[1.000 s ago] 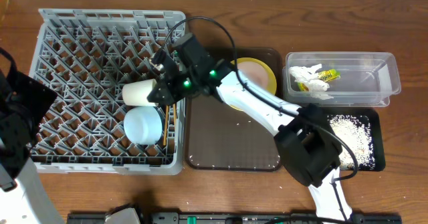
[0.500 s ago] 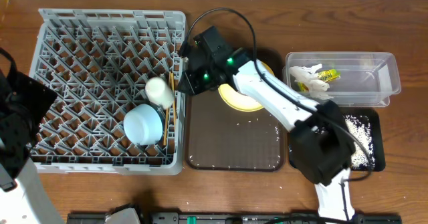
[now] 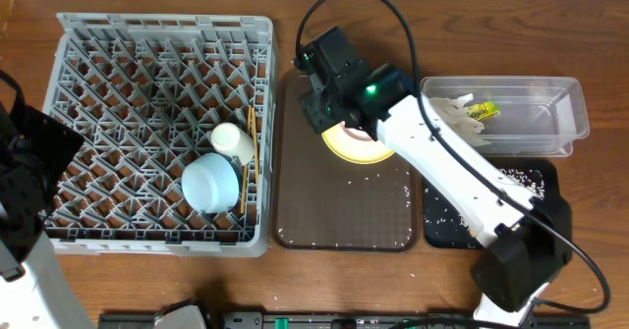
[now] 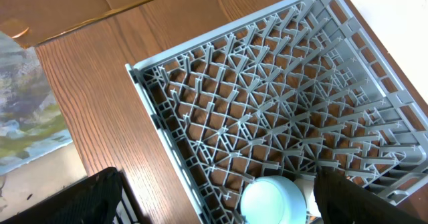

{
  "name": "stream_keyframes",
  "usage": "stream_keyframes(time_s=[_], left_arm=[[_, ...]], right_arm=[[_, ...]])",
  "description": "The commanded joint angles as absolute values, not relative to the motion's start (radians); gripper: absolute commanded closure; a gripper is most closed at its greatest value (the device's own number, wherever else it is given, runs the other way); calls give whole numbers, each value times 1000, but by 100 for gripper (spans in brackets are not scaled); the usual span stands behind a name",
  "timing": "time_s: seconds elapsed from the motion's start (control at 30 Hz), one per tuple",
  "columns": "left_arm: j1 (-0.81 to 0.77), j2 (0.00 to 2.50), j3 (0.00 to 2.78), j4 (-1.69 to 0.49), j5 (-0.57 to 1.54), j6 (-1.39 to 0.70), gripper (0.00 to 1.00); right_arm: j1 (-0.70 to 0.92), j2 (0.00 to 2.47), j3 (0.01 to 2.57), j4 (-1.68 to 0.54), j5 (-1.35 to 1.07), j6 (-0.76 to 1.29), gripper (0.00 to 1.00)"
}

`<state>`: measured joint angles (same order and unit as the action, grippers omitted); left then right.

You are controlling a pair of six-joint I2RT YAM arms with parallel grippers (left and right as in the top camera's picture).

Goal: Sort waste into correct bins and load items into the dishwasher

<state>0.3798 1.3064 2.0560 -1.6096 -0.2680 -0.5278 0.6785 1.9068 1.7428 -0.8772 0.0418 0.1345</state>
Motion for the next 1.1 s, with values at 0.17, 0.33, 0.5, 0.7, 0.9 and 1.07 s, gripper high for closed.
stream_keyframes(time_s=[0.17,0.33,0.5,0.7,0.9,1.07], left_arm=[[386,1307,2065,-1660,-271,-540,7],[386,1307,2065,-1660,-271,-540,7],[386,1307,2065,-1660,-271,-540,7],[386,1307,2065,-1660,-271,-540,7],[386,1307,2065,-1660,-271,-540,7],[386,1307,2065,-1660,-271,-540,7]], right_arm=[[675,2063,1691,-875,202,133,56],[660,2144,1691,-883,203,134,77],[655,2145,1690,-885,203,142,80],[652,2145,1690,-898,203,141,76],[652,2146,1685,-903,206,141,87],[652,2146,1685,-912,206,141,92]])
